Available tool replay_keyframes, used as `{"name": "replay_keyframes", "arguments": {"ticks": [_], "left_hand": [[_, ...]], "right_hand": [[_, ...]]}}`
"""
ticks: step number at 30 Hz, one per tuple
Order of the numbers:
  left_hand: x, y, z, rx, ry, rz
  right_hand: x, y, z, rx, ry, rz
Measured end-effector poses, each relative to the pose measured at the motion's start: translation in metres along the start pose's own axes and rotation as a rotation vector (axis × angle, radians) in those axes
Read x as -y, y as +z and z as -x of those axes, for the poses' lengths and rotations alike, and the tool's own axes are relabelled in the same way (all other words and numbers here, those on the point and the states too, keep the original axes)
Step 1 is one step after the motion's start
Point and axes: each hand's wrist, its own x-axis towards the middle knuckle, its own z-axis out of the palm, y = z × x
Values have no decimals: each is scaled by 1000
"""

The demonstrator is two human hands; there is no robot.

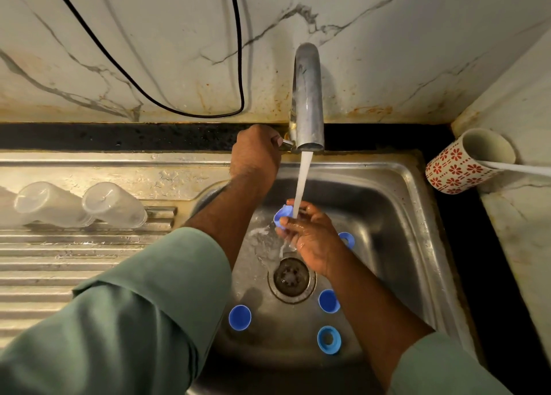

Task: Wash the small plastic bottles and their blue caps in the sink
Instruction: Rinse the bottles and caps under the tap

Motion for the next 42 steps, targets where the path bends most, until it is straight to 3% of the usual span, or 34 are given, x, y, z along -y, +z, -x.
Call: {"name": "replay_keyframes", "arguments": {"ticks": [4,11,15,19,30,33,38,42], "left_hand": [[0,0,-1,-8,-15,1],[1,1,-1,-13,-2,17],[0,2,0,-11,-2,21],[1,1,-1,-22,-4,12],[3,5,-2,-21,-33,61],[2,6,-3,-15,-113,221],[5,16,0,-7,-495,1083],[4,27,4,-49,-392,1112]], "right_hand": [[-3,-3,1,-106,157,-259],[-15,-10,9,-90,192,-500],[-18,-8,11,-29,228,-499],[-20,-2,10,66,113,-352],[-19,-5,12,-81,152,-540],[-21,-4,12,-73,150,-615],[-25,-7,13,-29,154,-631],[-20,-10,17,29,124,-575]]}}
